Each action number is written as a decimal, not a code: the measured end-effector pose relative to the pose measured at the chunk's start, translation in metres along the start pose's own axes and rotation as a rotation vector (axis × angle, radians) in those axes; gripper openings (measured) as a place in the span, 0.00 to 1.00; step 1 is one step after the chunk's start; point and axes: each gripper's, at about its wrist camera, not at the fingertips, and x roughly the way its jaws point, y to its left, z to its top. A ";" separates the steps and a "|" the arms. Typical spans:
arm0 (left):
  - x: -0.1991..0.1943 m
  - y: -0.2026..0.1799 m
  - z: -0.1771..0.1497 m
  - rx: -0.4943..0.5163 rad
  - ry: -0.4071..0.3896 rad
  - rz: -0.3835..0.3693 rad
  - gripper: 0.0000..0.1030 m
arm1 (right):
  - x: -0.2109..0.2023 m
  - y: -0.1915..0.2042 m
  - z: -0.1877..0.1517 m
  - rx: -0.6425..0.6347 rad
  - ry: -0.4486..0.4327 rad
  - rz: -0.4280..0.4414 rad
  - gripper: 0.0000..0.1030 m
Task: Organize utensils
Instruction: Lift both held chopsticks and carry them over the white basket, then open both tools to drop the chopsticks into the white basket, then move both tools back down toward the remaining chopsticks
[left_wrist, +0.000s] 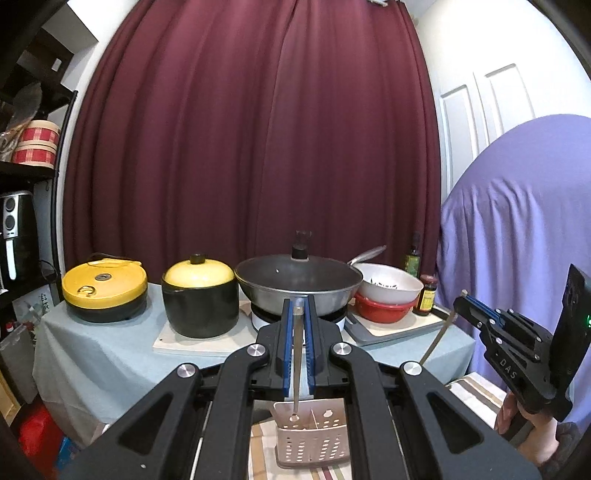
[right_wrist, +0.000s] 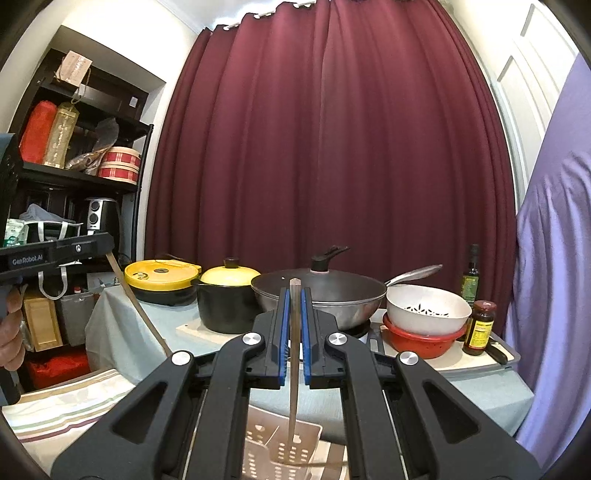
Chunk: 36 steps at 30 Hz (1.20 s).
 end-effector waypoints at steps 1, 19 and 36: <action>0.007 -0.001 -0.004 0.007 0.015 -0.003 0.06 | 0.005 0.000 -0.002 0.001 0.007 -0.001 0.06; 0.042 -0.010 -0.052 0.022 0.142 -0.010 0.32 | 0.032 0.011 -0.056 0.000 0.149 -0.009 0.37; -0.040 -0.009 -0.121 0.025 0.225 0.052 0.52 | -0.095 0.023 -0.097 -0.010 0.261 -0.043 0.41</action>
